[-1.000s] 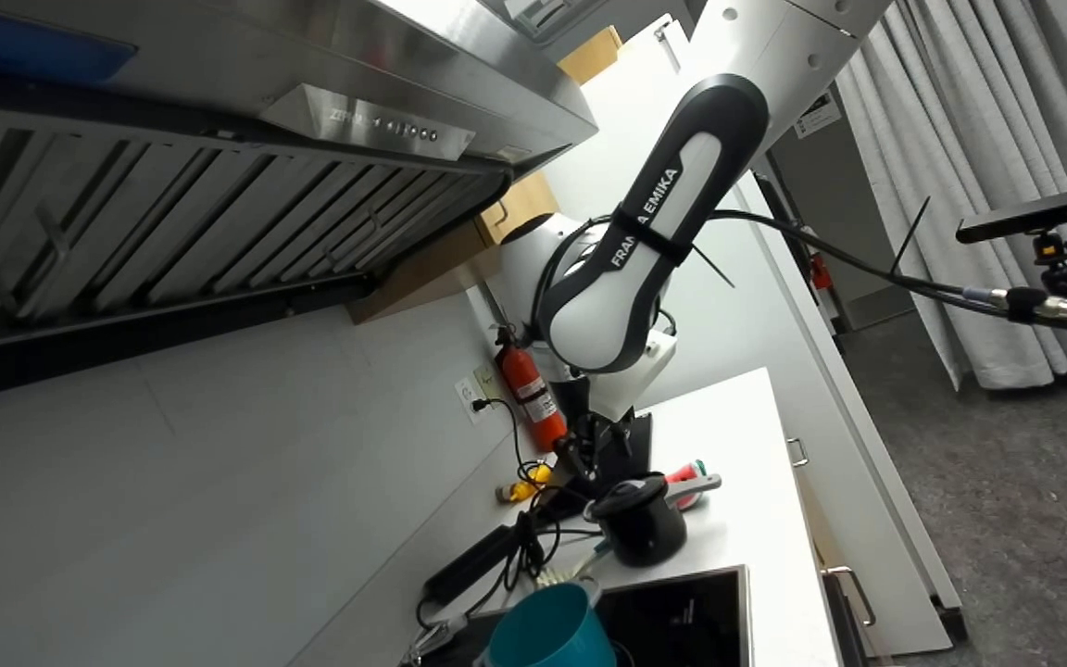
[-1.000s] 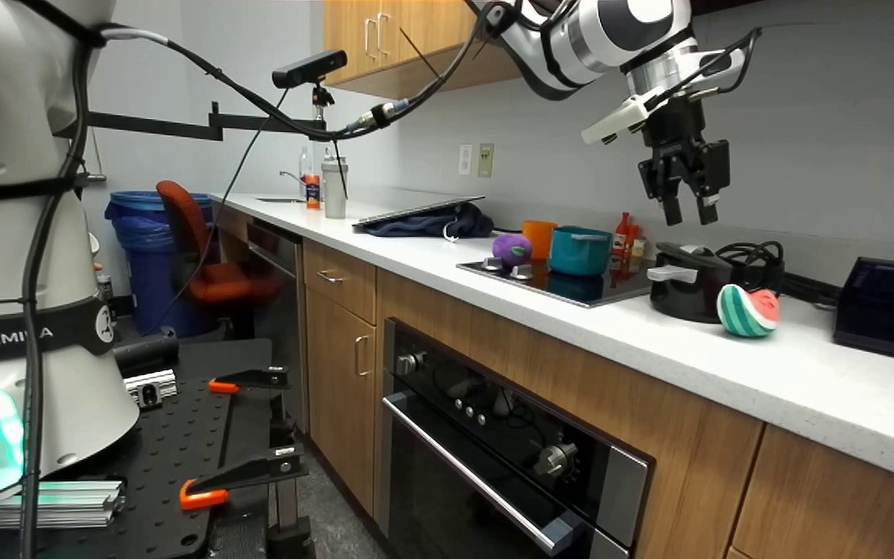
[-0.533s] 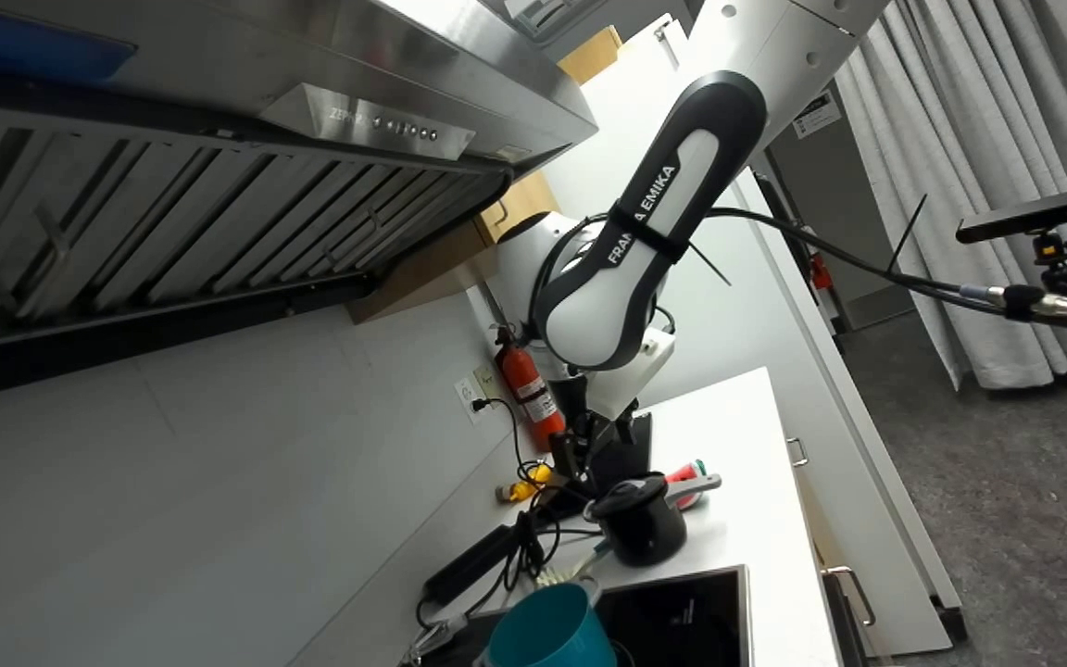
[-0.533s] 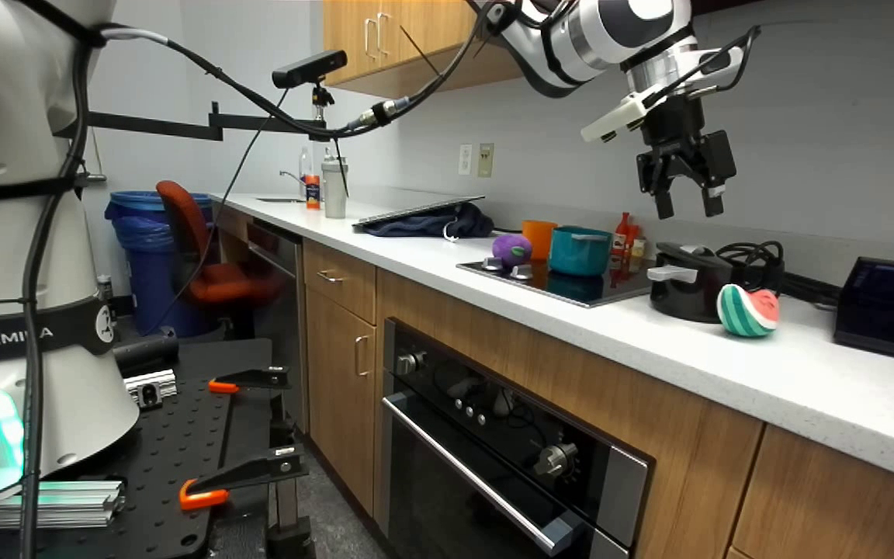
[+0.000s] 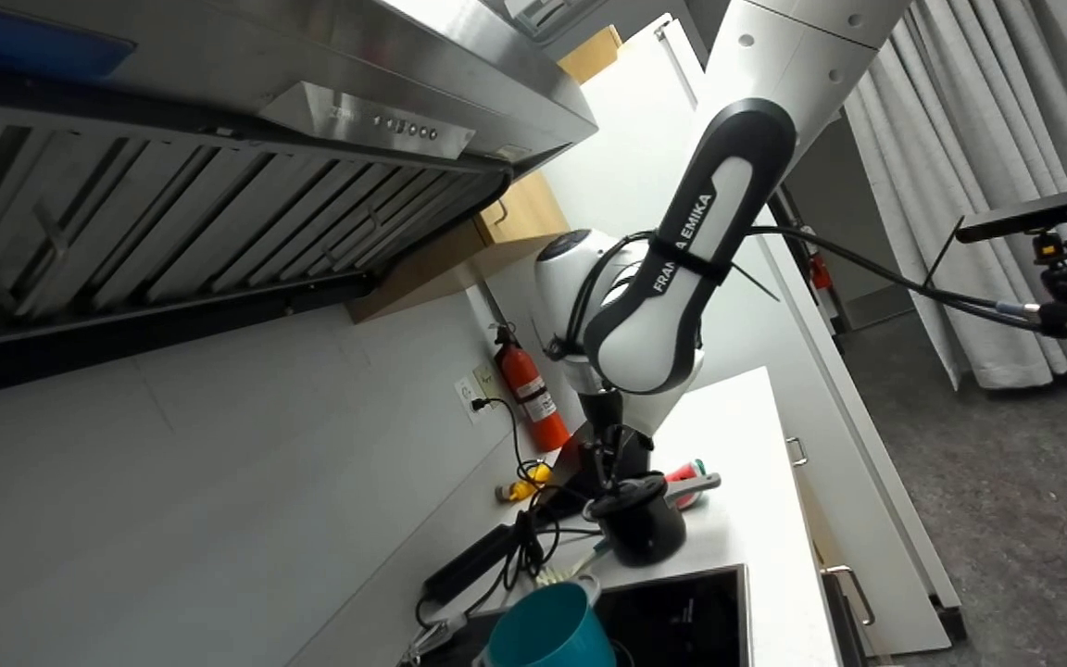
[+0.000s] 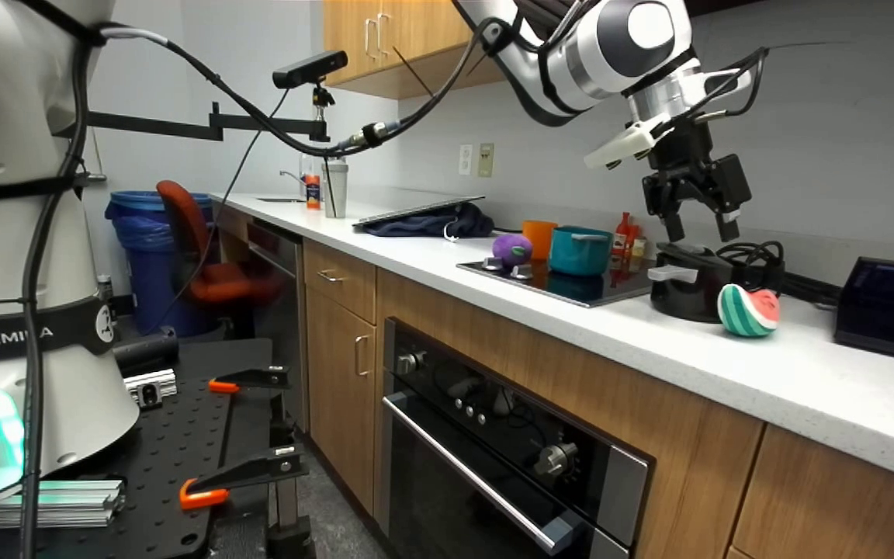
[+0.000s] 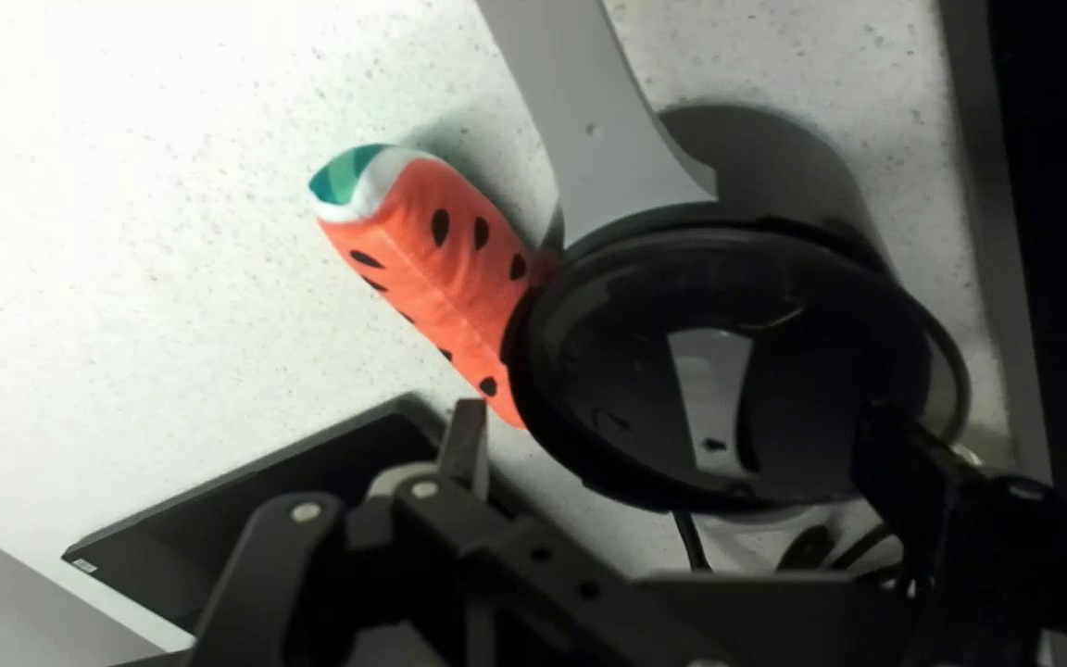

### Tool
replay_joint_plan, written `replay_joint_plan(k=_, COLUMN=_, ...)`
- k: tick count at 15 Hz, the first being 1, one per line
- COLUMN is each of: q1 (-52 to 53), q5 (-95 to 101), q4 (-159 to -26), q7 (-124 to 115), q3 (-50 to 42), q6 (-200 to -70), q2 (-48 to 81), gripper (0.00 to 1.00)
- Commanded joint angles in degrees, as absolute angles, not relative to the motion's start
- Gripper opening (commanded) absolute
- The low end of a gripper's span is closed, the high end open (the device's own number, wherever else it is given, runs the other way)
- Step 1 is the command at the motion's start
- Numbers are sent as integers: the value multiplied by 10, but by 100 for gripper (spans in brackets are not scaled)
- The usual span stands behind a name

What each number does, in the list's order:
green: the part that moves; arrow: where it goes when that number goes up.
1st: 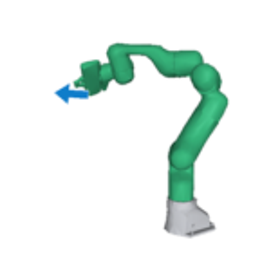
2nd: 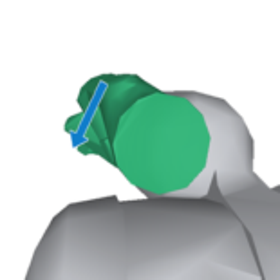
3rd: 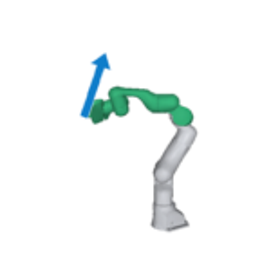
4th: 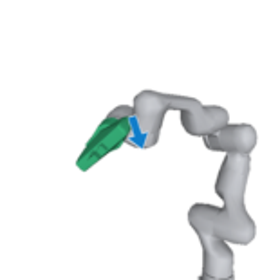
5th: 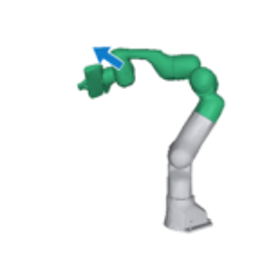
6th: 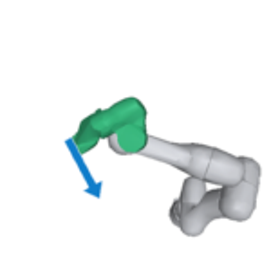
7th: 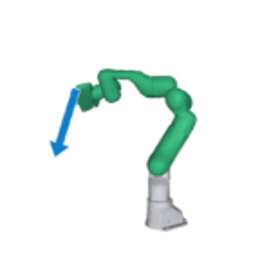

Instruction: Put the watermelon plush toy on the counter and close the pot

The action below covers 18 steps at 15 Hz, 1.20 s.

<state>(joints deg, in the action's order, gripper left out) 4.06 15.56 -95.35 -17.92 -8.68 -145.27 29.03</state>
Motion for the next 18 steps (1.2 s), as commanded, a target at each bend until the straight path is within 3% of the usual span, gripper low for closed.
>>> replay_joint_plan(k=1, q1=52, q5=189, q4=-1055, q7=-185, q3=-106, q6=-1538, q2=245, gripper=100)
replay_joint_plan(k=8, q1=79, q5=243, q4=-1157, q7=-200, q3=-150, q6=-1630, q2=173, gripper=100)
replay_joint_plan(k=18, q1=91, q5=263, q4=-1241, q7=-183, q3=-136, q6=-1627, q2=62, gripper=100)
